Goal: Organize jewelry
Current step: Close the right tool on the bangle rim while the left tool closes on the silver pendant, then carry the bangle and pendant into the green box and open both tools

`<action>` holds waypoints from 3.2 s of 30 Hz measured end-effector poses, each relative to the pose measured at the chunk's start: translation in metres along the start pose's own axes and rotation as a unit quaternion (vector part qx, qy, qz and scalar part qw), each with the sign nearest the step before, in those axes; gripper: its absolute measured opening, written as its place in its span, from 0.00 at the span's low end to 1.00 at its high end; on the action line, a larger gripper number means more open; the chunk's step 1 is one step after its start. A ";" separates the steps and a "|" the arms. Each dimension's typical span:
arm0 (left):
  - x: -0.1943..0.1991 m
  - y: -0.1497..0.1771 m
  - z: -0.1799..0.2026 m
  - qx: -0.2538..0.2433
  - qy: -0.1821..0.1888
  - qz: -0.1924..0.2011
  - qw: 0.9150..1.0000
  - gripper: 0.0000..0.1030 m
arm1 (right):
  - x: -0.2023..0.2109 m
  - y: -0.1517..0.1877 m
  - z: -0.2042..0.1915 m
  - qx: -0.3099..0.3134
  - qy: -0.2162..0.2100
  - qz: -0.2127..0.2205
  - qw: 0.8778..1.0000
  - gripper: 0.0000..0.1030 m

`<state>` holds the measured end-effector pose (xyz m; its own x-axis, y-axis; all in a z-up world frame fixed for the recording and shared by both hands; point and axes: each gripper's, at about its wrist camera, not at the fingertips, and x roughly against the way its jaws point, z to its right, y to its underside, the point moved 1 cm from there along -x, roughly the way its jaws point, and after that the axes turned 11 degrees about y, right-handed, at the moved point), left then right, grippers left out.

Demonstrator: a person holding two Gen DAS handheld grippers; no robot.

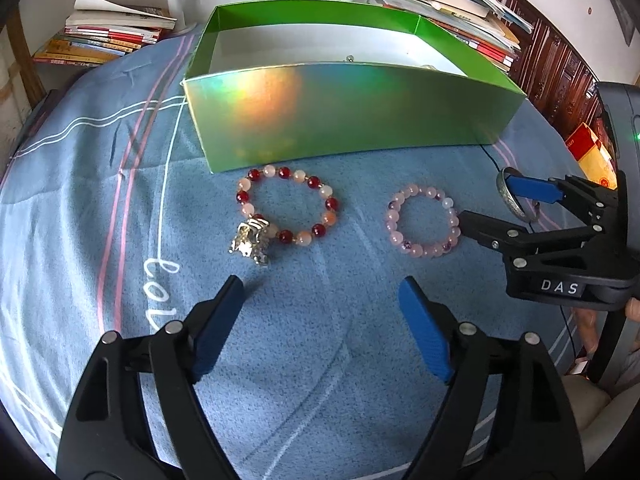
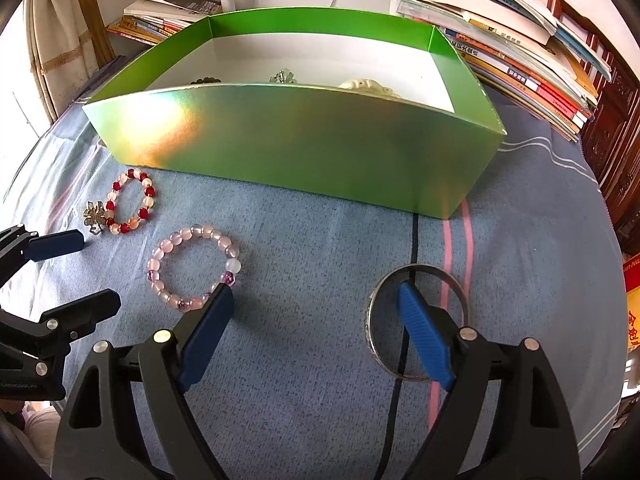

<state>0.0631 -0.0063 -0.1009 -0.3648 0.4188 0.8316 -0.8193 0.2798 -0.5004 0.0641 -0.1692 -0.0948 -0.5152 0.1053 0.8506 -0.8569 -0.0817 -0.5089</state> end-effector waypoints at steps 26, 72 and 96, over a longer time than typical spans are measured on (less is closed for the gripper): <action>0.010 0.009 -0.007 0.011 -0.026 0.010 1.000 0.81 | 0.012 0.005 -0.021 0.036 -0.034 0.015 0.999 0.54; 0.001 -0.024 -0.035 0.019 -0.020 0.014 1.000 0.16 | 0.014 0.012 0.007 -0.013 -0.021 0.023 0.999 0.08; 0.045 -0.036 -0.006 -0.023 -0.013 0.060 0.998 0.14 | 0.068 -0.016 0.008 -0.001 -0.036 0.107 0.994 0.03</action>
<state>0.0788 0.0075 -0.0468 -0.4711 0.4301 0.7701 -0.7479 0.2681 -0.6073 0.0431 -0.1690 -0.0280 -0.6838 0.0152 0.7295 -0.7274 -0.0919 -0.6800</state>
